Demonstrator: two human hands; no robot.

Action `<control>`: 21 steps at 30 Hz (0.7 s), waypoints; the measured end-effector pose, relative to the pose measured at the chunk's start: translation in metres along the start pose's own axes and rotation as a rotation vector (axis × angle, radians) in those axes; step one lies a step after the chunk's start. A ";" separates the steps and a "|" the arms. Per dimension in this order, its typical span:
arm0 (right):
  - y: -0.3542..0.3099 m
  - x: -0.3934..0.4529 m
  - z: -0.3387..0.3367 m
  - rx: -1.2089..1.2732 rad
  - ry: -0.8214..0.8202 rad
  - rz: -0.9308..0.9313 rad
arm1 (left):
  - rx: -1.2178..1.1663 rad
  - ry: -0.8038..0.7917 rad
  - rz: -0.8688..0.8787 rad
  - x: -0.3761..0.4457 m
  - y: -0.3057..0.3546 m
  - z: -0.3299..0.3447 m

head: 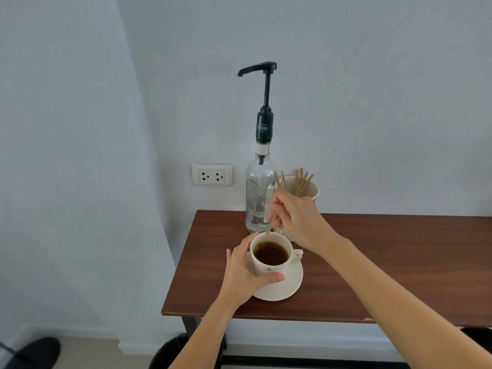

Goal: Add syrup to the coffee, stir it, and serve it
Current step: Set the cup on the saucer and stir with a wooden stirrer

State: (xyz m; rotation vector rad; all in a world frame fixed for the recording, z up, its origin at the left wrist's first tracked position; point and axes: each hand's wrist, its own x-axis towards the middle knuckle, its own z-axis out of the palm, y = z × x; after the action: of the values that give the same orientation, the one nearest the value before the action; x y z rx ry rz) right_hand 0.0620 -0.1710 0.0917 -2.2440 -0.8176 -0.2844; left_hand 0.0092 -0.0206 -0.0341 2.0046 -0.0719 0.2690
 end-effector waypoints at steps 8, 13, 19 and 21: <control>0.003 0.000 -0.002 0.002 -0.022 -0.018 | 0.000 -0.007 -0.001 -0.001 0.003 -0.002; 0.007 -0.003 -0.006 0.003 -0.111 -0.033 | -0.002 -0.007 -0.006 0.000 0.004 -0.002; 0.009 -0.001 -0.005 -0.031 -0.111 -0.044 | -0.001 -0.008 -0.010 -0.001 0.005 -0.003; 0.008 -0.001 -0.002 0.012 -0.087 -0.054 | -0.004 -0.010 -0.008 -0.001 0.005 -0.003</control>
State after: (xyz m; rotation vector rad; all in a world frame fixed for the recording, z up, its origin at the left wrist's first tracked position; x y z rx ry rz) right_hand 0.0662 -0.1771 0.0878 -2.2386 -0.9245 -0.2080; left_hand 0.0067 -0.0206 -0.0291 2.0021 -0.0711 0.2539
